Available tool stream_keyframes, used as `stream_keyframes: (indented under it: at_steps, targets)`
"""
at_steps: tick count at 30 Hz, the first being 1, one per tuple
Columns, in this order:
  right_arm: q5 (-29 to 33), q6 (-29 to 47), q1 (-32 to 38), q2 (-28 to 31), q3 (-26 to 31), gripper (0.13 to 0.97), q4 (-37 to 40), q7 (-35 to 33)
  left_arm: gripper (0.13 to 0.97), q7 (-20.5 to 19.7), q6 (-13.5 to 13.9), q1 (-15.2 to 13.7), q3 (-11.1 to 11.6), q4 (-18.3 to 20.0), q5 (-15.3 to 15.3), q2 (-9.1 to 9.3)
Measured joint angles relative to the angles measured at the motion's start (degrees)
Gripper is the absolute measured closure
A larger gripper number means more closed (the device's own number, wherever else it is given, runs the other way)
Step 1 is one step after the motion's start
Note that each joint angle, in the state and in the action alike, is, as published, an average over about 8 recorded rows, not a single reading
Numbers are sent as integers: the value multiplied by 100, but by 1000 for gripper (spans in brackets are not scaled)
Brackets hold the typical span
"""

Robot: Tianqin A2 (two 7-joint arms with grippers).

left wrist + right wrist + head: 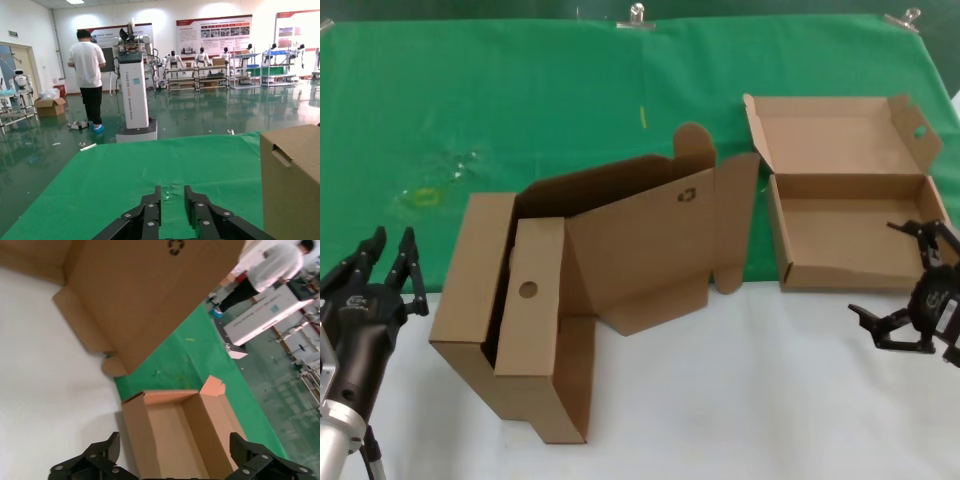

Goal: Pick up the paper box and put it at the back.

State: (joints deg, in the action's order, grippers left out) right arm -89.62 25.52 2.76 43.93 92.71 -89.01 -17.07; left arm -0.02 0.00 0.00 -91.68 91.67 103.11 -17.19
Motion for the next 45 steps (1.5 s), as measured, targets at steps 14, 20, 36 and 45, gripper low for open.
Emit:
stream_keyframes:
  at_steps: [14, 20, 36, 45]
  targets:
    - [-278, -527, -57, -552, -21, 220, -55, 353, 718, 0, 0, 0, 0, 0, 0, 0]
    - [-399, -755, -82, -792, -31, 158, -79, 505, 555, 1, 0, 0, 0, 0, 1, 0]
    - [-722, -1365, -147, -1430, -55, 129, -142, 913, 291, 2, 0, 0, 0, 0, 1, 0]
    - [-902, -1704, -184, -1785, -69, 129, -178, 1140, 178, 2, 0, 0, 0, 0, 1, 0]
